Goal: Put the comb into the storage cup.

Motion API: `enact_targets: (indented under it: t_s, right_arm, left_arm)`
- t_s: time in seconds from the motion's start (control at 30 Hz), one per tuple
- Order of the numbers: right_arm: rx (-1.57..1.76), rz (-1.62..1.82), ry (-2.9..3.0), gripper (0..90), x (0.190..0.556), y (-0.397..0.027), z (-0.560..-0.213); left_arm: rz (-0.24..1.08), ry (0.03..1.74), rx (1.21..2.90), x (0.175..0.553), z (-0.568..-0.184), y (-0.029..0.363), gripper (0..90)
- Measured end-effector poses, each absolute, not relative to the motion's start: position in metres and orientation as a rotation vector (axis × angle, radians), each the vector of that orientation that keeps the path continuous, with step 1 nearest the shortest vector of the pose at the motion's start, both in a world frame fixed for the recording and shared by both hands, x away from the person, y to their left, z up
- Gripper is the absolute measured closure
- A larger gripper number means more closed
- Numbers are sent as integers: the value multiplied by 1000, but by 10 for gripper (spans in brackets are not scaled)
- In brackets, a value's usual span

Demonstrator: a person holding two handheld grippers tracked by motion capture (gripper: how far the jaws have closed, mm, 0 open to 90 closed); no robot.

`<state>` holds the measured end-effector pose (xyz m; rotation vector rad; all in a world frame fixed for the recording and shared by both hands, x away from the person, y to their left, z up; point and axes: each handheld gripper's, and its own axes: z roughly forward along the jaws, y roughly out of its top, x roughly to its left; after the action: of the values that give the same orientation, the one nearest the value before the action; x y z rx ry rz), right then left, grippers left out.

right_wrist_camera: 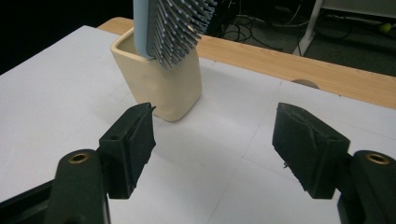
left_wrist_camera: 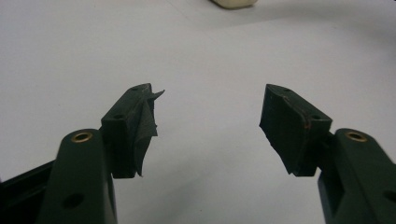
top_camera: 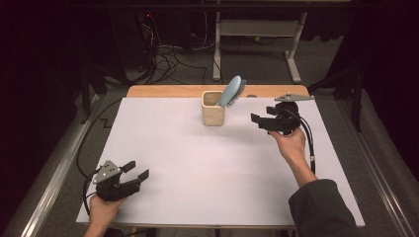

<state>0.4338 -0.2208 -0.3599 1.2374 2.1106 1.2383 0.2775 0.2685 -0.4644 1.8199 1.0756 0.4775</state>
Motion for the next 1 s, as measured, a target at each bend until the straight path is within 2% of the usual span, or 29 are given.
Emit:
enact_targets:
  t_s: [1.0]
  right_arm:
    - [1271,1248,2075,303,412,-253,-367]
  left_arm:
    - [473,1081,1824,278,-465,268,358]
